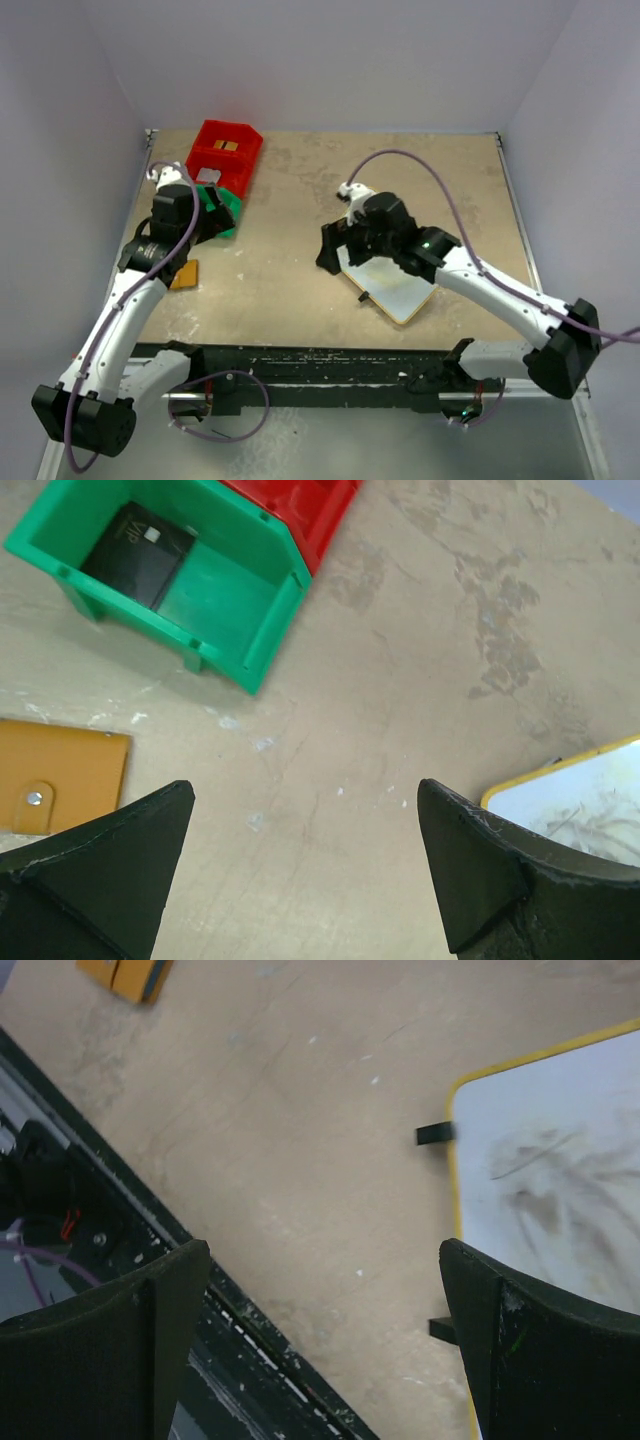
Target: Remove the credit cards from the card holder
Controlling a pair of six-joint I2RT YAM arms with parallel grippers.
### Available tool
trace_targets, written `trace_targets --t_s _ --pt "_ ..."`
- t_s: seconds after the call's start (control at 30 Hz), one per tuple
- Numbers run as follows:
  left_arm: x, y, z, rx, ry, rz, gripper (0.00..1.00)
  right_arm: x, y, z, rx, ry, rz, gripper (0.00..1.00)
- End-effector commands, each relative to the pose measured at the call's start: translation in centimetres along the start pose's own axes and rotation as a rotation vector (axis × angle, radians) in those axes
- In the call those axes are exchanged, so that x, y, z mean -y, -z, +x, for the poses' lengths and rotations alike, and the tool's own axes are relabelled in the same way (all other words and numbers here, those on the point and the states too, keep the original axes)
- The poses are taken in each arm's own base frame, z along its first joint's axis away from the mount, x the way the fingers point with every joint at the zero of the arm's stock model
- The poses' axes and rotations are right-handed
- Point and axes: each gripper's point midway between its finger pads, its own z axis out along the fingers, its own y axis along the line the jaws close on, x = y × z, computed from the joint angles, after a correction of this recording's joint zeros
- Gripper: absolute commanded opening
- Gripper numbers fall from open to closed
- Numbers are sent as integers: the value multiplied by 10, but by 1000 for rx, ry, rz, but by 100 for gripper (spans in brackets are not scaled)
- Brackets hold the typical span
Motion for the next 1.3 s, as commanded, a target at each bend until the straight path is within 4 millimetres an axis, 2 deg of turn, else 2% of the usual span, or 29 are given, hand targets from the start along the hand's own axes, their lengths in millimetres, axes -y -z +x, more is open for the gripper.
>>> trace_targets --t_s 0.0,0.1,0.23,0.37,0.57,0.7,0.83,0.93,1.27 --pt "20 15 0 39 52 131 91 -45 -28 28 -74 0 -114 100" --pt "10 20 6 58 70 111 92 -60 -52 56 -157 16 -127 100" --pt "-1 26 6 91 113 75 92 -65 -82 81 -233 24 -98 100" --pt "-4 32 0 127 136 66 93 -54 -110 95 -263 19 -10 100" --pt "-10 33 -2 142 149 36 95 -23 -132 114 -297 -10 169 100" --pt "-13 32 -1 139 143 19 96 0 -141 112 -253 -20 286 100" --pt "-14 30 2 130 140 12 96 32 -147 117 -255 -38 413 100" --pt "-12 31 1 130 142 20 96 50 -147 116 -241 -78 444 100" --pt "-4 30 1 111 127 56 95 114 -127 105 -193 -176 515 100"
